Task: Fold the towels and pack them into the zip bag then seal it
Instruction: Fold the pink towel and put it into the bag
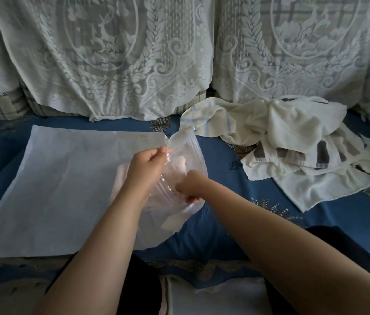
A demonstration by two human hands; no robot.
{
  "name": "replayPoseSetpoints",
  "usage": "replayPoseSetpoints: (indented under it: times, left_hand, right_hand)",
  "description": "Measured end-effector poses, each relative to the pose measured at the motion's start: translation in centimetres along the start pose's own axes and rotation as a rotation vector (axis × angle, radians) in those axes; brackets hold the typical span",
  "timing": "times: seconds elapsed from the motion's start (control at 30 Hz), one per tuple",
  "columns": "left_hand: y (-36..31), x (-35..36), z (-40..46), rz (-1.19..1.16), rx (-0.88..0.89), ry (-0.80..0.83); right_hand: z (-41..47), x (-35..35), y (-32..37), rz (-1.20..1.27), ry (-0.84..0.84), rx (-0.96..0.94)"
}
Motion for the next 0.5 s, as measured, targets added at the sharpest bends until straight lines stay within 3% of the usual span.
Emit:
replayPoseSetpoints:
  times: [0.07, 0.13, 0.23, 0.37, 0.43, 0.5]
  left_hand:
    - [0.1, -0.8, 0.6, 0.003, 0.009, -0.079]
    - [0.5, -1.6, 1.0, 0.000, -0.003, -0.109]
    - [0.8, -1.4, 0.7, -0.041, -0.095, -0.008]
    - [0.4, -0.6, 0.0, -0.233, -0.180, 0.135]
    - [0.4, -0.9, 0.5, -0.297, -0.199, 0.128]
    - [0.5, -1.3, 1.1, -0.280, -0.173, 0.048]
  right_hand:
    - [0.9, 0.6, -2.1, -0.007, -0.032, -0.018]
    - [0.6, 1.1, -4.2, 0.323, -0.063, 0.052]
    - [0.0, 2.5, -4.7, 0.631, -0.069, 0.113]
    - [0.7, 3.2, 0.6, 1.021, 0.009, -0.009]
    - [1.7, 3.2, 2.9, 1.104, 0.063, -0.087]
    - [2.6, 3.5, 3.5, 1.035, 0.128, -0.097]
Point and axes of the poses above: each hand's wrist, its own z-axis towards the middle knuckle, its own x-axis out of the palm, y = z × x, the point moved 1 cm from there along z, towards the middle knuckle, and after that the axes turned 11 degrees about -z, right-handed, at the moved point
